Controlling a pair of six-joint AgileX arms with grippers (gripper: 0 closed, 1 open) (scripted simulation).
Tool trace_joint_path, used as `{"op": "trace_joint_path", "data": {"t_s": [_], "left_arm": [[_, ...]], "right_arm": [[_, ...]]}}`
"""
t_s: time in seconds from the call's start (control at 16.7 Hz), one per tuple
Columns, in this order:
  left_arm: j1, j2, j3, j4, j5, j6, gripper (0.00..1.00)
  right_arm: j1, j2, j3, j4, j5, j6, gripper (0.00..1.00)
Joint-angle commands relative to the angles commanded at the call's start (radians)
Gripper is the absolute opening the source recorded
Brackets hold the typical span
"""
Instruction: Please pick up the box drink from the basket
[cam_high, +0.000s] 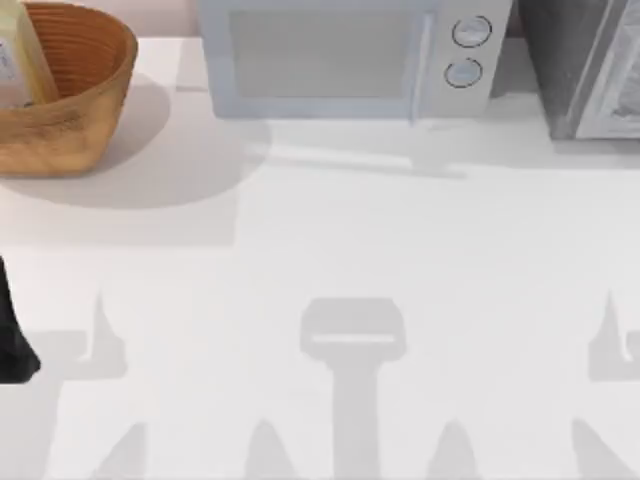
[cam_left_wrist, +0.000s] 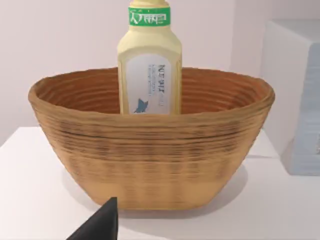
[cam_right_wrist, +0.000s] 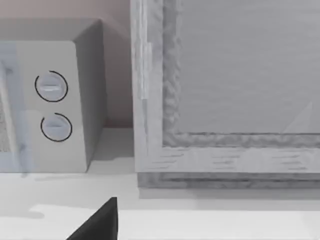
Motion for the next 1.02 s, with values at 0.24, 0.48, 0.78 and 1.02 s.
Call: {"op": "trace_joint_path", "data": {"t_s": [0.24, 0.48, 0.78, 1.02], "left_arm": [[0.0, 0.03, 0.007, 0.014, 0.004, 0.003, 1.0], [0.008, 0.213, 0.071, 0.114, 0.022, 0.01, 1.0], [0.033, 0.608, 0.237, 0.357, 0.052, 0.009, 1.0], [0.059, 0.991, 0.405, 0.598, 0.079, 0.005, 1.0]], "right_arm": [[0.0, 0.0, 0.0, 0.0, 0.0, 0.0, 1.0], [0.0, 0.0, 0.0, 0.0, 0.0, 0.0, 1.0], [0.0, 0.0, 0.0, 0.0, 0.0, 0.0, 1.0], [0.0, 0.0, 0.0, 0.0, 0.0, 0.0, 1.0]]}}
